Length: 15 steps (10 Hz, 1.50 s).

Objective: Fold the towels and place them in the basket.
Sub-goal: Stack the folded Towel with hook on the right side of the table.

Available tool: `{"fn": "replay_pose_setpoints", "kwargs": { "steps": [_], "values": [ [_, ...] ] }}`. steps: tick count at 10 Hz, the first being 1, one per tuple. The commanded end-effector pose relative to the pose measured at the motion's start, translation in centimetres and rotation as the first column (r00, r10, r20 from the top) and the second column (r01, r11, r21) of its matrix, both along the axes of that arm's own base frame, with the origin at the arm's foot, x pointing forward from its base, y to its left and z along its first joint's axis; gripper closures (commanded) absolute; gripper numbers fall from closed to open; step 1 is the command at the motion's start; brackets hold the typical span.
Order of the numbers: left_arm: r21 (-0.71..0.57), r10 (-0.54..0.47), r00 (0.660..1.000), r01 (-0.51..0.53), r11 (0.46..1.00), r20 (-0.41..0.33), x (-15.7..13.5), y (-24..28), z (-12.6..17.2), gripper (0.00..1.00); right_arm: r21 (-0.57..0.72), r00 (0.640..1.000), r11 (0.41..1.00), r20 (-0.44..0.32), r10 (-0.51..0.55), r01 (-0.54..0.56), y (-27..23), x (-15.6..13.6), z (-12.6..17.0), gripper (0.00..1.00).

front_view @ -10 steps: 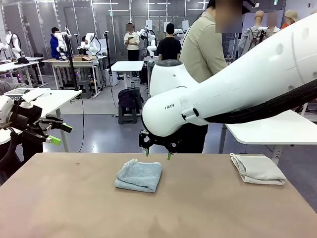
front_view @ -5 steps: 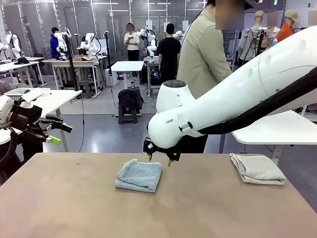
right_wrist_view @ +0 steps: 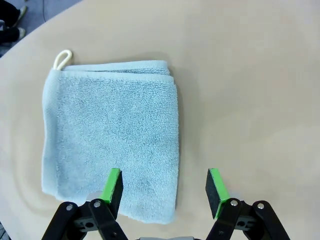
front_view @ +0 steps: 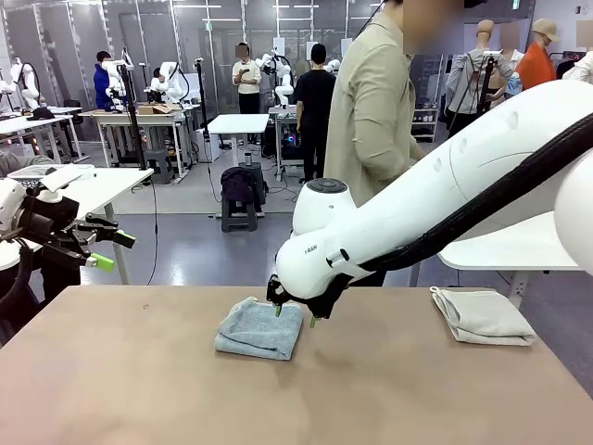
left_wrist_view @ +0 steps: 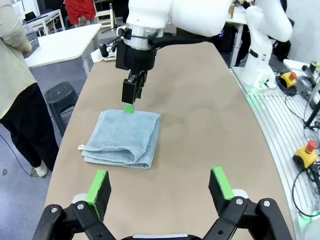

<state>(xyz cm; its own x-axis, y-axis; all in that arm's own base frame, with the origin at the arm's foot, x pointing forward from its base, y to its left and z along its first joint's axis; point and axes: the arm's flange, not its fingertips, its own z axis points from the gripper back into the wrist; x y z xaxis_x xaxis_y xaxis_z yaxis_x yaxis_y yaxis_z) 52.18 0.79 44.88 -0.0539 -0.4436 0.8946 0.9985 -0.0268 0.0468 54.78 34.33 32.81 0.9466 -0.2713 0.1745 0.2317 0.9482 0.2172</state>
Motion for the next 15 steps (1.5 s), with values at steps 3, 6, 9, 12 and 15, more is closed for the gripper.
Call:
{"fn": "replay_pose_setpoints", "kwargs": {
  "steps": [3, 6, 9, 12, 15],
  "values": [
    [0.004, -0.001, 1.0, 0.001, 1.0, 0.011, -0.4, 0.0, 0.0, 0.0, -0.001, 0.998, 0.999, 0.032, 0.051, -0.05, 0.5, 0.4, -1.9, 0.16],
    [0.004, -0.001, 1.0, 0.001, 1.0, 0.011, -0.4, 0.0, 0.0, 0.0, -0.007, 0.992, 0.995, 0.081, 0.098, -0.097, 0.4, 0.7, -2.5, 0.16],
    [0.004, -0.001, 1.0, 0.001, 1.0, 0.011, -0.4, 0.0, 0.0, 0.0, -0.005, 0.987, 0.992, 0.106, 0.124, -0.124, 0.4, 0.9, -2.8, 0.56],
    [0.004, -0.001, 1.0, 0.001, 1.0, 0.011, -0.4, 0.0, 0.0, 0.0, 0.001, 0.983, 0.991, 0.12, 0.135, -0.137, 0.6, 1.2, -3.4, 0.58],
    [0.004, -0.001, 1.0, 0.001, 1.0, 0.011, -0.4, 0.0, 0.0, 0.0, -0.001, 0.983, 0.99, 0.121, 0.138, -0.139, 1.0, 1.5, -4.1, 0.78]
  ]
}}
